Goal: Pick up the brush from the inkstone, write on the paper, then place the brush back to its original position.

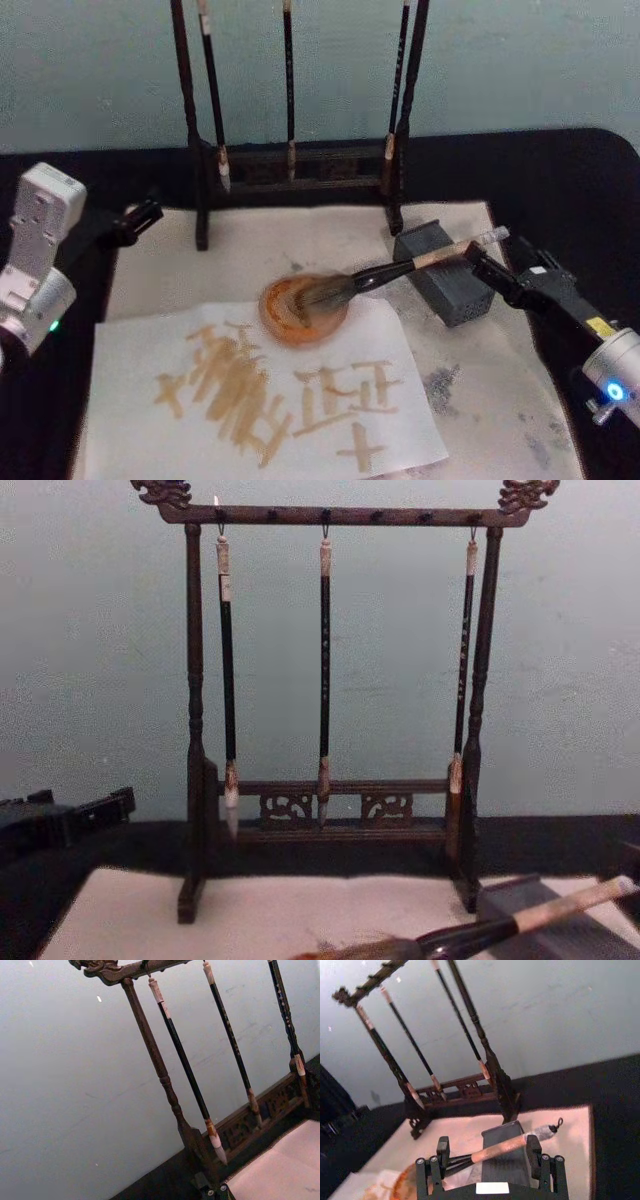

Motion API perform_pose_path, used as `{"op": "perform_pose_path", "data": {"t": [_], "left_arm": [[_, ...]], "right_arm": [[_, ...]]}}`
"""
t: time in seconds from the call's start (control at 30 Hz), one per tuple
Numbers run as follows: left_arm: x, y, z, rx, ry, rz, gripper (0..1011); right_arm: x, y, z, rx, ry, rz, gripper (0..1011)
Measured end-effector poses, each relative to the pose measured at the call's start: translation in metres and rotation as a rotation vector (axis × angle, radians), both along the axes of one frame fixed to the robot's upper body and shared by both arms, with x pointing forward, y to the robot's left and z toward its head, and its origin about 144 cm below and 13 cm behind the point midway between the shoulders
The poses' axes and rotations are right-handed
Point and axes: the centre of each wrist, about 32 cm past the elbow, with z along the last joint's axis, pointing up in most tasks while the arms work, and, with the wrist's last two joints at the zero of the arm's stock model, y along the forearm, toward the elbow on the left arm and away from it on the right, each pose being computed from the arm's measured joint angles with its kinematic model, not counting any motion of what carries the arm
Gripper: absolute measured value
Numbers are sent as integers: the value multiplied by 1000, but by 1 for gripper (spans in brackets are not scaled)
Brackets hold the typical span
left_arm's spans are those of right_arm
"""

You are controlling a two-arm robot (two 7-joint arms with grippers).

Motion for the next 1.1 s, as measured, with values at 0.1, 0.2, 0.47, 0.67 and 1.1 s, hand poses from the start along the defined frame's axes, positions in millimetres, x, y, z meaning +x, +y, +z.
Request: {"op": "perform_pose_path", "data": {"t": [0.1, 0.2, 0.47, 0.67, 1.1], "left_arm": [[0, 0, 0, 0, 0, 0, 1002], [0, 0, 0, 0, 0, 0, 1002], [0, 0, 0, 0, 0, 0, 1002], [0, 0, 0, 0, 0, 0, 1002], [0, 0, 0, 0, 0, 0, 1002]], "right_arm": [[1, -1, -3, 75, 41, -4, 1001], [2, -2, -6, 161, 81, -13, 1001], [2, -2, -6, 292, 153, -43, 1001], [4, 0, -1, 330, 182, -74, 1001], [9, 2, -2, 403, 226, -113, 1001]]}}
